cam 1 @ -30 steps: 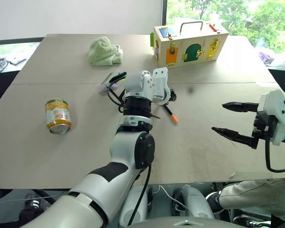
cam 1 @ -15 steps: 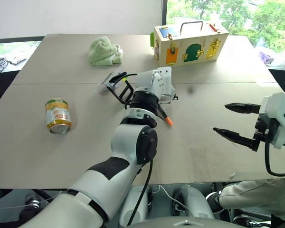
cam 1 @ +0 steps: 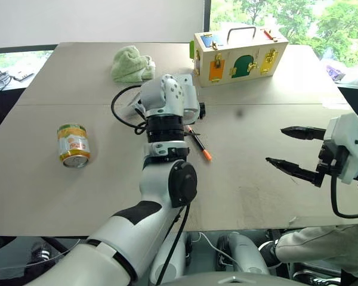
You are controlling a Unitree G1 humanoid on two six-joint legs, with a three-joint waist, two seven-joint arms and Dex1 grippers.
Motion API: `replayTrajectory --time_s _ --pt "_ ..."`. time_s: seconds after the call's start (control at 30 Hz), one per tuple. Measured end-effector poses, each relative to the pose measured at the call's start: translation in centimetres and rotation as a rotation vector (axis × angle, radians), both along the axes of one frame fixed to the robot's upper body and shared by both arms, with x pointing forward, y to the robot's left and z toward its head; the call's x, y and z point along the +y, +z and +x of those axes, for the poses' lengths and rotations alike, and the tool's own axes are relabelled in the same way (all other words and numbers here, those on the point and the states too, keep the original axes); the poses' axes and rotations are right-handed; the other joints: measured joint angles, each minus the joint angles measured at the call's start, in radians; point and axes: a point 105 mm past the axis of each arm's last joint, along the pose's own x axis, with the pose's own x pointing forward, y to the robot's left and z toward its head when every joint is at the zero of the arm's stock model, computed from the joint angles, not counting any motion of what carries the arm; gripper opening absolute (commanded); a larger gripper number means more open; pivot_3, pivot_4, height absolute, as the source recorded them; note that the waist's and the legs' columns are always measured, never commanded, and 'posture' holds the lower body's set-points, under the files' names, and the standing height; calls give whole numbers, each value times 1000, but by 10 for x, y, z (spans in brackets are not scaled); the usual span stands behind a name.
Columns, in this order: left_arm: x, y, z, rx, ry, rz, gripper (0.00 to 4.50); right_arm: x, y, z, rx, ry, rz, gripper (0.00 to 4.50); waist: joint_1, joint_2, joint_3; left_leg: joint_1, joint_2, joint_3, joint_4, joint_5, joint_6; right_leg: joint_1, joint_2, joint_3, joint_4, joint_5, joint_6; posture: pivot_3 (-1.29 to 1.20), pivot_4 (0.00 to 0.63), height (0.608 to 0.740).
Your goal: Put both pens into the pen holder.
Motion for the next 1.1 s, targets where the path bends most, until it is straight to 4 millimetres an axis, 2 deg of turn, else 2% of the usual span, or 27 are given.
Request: replayTrajectory --time_s 0.1,0.2,0.57,0.67,0.7,0.73,0.77,0.8,0.83,1.0,1.1 --pt "11 -10 -5 68 46 -34 4013 -1 -1 1 6 -2 3 4062 0 -1 0 0 0 0 0 0 0 0 0 0 0 0 0 0 150 740" --pt "12 -12 -6 80 50 -46 4013 -1 -1 1 7 0 2 4062 3 -1 0 0 0 0 0 0 0 0 0 0 0 0 0 0 150 740" --pt "-4 -24 -7 128 -28 -104 4013 0 -1 0 3 -3 -1 4062 2 -1 0 0 0 0 0 -2 -4 0 0 0 0 0 0 0 150 740" --pt "-7 -25 -7 130 -39 -89 3238 1 -1 -1 2 -2 -2 4062 3 -1 0 0 0 0 0 -2 -4 0 0 0 0 0 0 0 150 740" --pt "-8 -25 -7 132 -42 -88 2797 1 -1 -1 2 -1 -2 4062 4 -1 0 0 0 0 0 -2 -4 0 0 0 0 0 0 0 150 740" --pt "-8 -26 -7 133 -42 -88 2697 1 -1 -1 1 -1 -3 4062 4 -1 0 0 0 0 0 -2 -4 0 0 0 0 0 0 0 150 740" --pt "-10 -26 -7 134 -52 -84 2104 1 -1 -1 0 0 -4 4062 6 -1 0 0 0 0 0 -2 -4 0 0 0 0 0 0 0 150 740" --pt "-11 -26 -7 135 -57 -86 2066 1 -1 -1 0 0 -4 4062 7 -1 0 0 0 0 0 -2 -4 0 0 0 0 0 0 0 150 740" --pt "-14 -27 -7 138 -72 -94 1807 1 -1 -1 0 -1 -3 4062 8 -1 0 0 0 0 0 -2 -4 0 0 0 0 0 0 0 150 740" --pt "-23 -29 -9 149 -136 -91 16 1 -1 -1 -4 -10 -2 4062 5 -1 0 0 0 0 0 -2 -4 0 0 0 0 0 0 0 150 740" --pt "-32 -29 -12 153 -203 -72 16 1 0 0 -7 -15 -1 4062 4 -1 0 0 0 0 0 -2 -4 0 0 0 0 0 0 0 150 740"
